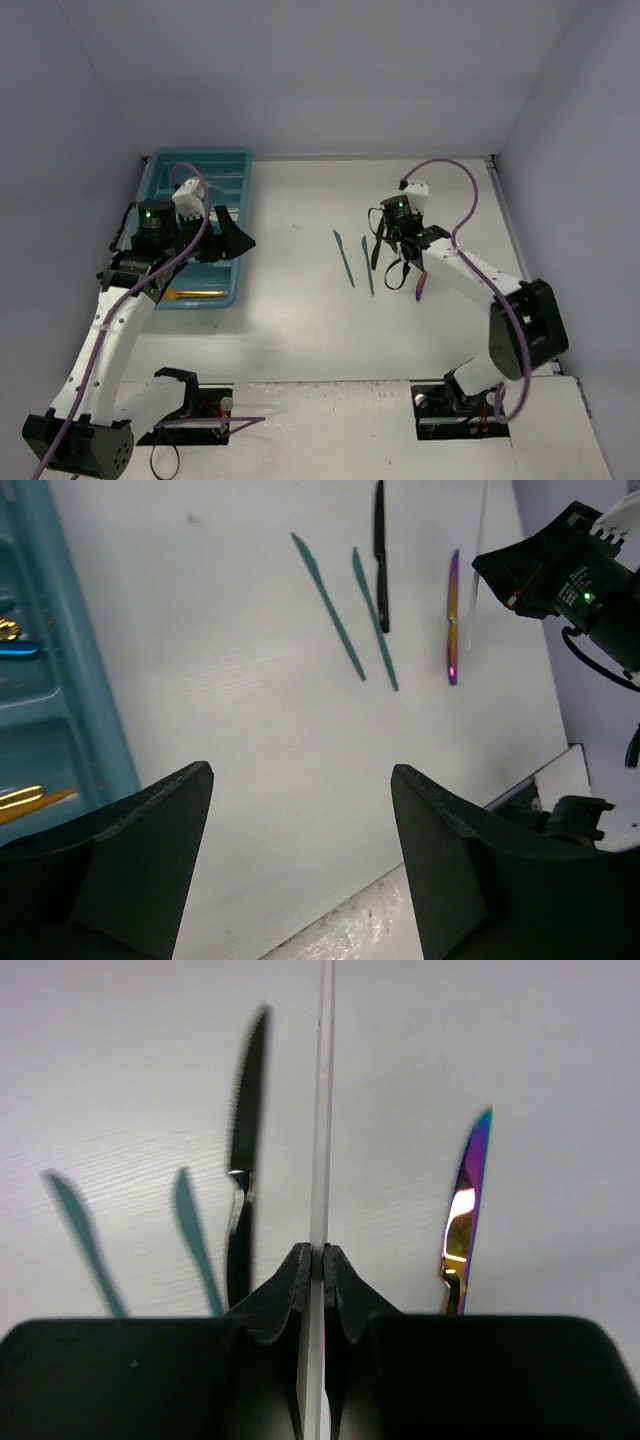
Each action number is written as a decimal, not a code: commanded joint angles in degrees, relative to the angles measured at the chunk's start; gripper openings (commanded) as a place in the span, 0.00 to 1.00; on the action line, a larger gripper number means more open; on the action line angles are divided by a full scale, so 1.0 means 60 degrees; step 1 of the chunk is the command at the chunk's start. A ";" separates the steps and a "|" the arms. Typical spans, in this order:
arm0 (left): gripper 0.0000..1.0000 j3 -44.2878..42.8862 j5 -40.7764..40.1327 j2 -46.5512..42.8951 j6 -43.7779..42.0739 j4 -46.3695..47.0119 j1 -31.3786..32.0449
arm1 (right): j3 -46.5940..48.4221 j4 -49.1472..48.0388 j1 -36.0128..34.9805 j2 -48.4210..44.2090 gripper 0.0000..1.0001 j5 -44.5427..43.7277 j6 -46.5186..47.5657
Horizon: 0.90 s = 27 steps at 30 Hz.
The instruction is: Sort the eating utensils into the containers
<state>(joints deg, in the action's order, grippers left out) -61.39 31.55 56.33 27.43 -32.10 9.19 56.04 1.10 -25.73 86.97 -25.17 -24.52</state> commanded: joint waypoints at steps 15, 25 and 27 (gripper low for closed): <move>0.69 -0.2277 -0.0730 0.2504 0.2136 0.4162 0.3475 | 0.0343 -0.0755 -0.3388 -0.4035 0.00 0.3433 0.3544; 0.46 -0.2015 -0.1430 0.3342 0.3248 0.5845 0.4445 | 0.0251 -0.0964 -0.3480 -0.4192 0.00 0.3639 0.3540; 0.42 -0.2033 -0.1420 0.3497 0.3380 0.6051 0.4554 | 0.0231 -0.0993 -0.3491 -0.4164 0.00 0.3639 0.3521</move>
<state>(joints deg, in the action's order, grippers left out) -72.53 24.09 77.33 43.66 -6.27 35.08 57.56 0.16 -46.22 63.25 -4.22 -4.17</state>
